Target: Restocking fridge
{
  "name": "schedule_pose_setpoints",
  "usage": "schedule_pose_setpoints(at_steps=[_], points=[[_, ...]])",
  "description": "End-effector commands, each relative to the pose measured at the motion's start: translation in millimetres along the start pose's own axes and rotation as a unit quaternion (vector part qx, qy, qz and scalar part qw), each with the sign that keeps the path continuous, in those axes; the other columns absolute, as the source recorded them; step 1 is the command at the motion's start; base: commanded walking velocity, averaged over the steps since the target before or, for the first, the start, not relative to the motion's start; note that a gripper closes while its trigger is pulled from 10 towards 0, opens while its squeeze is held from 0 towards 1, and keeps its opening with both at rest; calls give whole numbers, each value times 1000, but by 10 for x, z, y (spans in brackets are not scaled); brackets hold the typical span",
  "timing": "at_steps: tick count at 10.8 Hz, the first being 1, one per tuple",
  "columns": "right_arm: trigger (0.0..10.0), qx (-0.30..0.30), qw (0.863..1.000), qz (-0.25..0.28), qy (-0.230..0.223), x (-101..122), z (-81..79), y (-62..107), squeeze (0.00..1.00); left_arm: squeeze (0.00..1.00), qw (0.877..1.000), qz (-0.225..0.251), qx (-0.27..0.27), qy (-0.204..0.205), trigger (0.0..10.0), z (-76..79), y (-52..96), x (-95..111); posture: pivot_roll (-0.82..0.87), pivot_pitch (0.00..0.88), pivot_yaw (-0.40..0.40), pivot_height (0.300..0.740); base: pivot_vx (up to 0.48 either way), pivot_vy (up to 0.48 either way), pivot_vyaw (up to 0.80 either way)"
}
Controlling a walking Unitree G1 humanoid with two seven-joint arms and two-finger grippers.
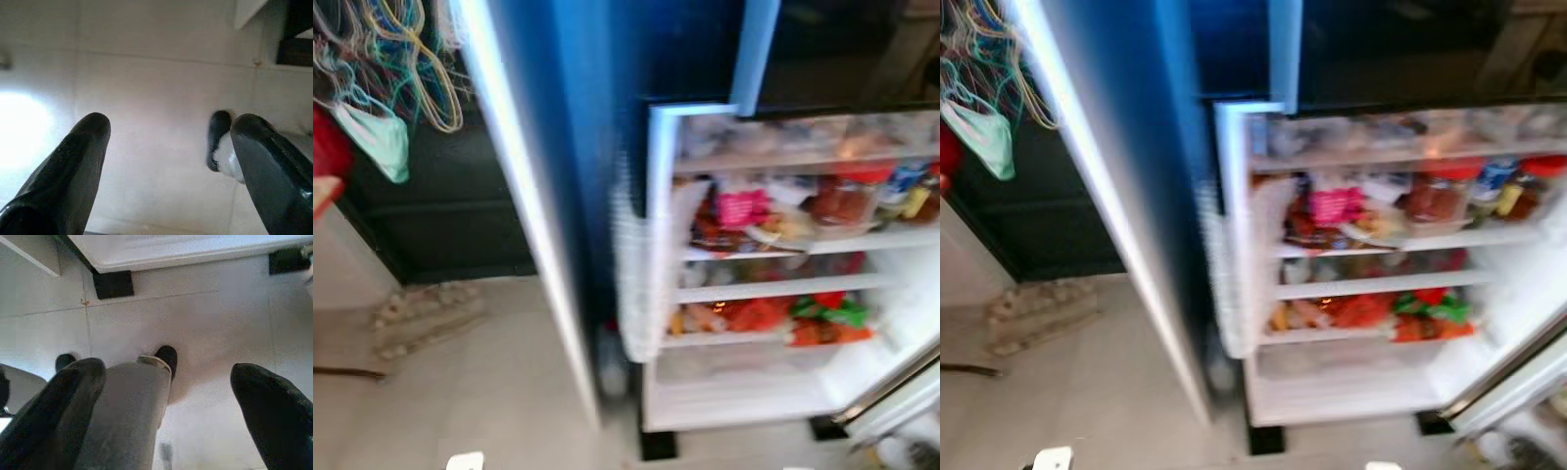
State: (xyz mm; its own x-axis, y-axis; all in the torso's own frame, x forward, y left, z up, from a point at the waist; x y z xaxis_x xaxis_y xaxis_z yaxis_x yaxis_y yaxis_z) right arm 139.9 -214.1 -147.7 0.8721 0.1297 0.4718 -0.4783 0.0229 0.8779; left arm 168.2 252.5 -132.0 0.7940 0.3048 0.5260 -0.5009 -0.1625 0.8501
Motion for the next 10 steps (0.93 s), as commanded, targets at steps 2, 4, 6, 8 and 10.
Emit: schedule_pose_setpoints(at_steps=[2, 4, 6, 8, 10], points=[[10000, 14, 998, -17, 66, -64, 20, 15, 0, 0, 1000, 0, -5, -11, 10000, 36, -9, 28, 44, 8, 41, 740, 0, 390, 0], [10000, 17, 998, -15, 56, -62, 4, 14, 0, 0, 1000, 0, -5, -19, 10000, 33, -9, 32, 35, 1, 48, 740, 0, 120, 0], [10000, 5, 1000, -15, 25, -80, -3, 15, 0, 0, 999, -3, -4, -36, 10000, 15, -8, 32, 30, 0, 57, 740, 0, 0, 0], [10000, -3, 1000, -12, -3, -91, -8, 16, 0, 0, 999, 0, -2, -36, 10000, 2, -5, 36, 32, 0, 59, 740, 0, 0, 0], [10000, -29, 998, -15, -63, -137, 12, 24, 0, 0, 999, -4, 1, -44, 10000, -12, -4, 25, 36, 0, 65, 740, 0, 0, 0]])
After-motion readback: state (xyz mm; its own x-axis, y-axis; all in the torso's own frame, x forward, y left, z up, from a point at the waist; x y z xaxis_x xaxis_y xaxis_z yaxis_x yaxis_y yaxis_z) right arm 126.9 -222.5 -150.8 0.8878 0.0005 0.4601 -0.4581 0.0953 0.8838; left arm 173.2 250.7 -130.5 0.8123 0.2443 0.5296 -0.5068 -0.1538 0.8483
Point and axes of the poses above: a point about 5 cm out from each wrist's last joint towards the gripper, its own y axis pointing back from the gripper into the wrist, its own x axis along the axis of the wrist's last joint, z = x × y, the point moved 5 cm from there along -y, pointing out of the wrist towards the gripper, and after that the axes turned 11 degrees about y, right-handed, at the moved point
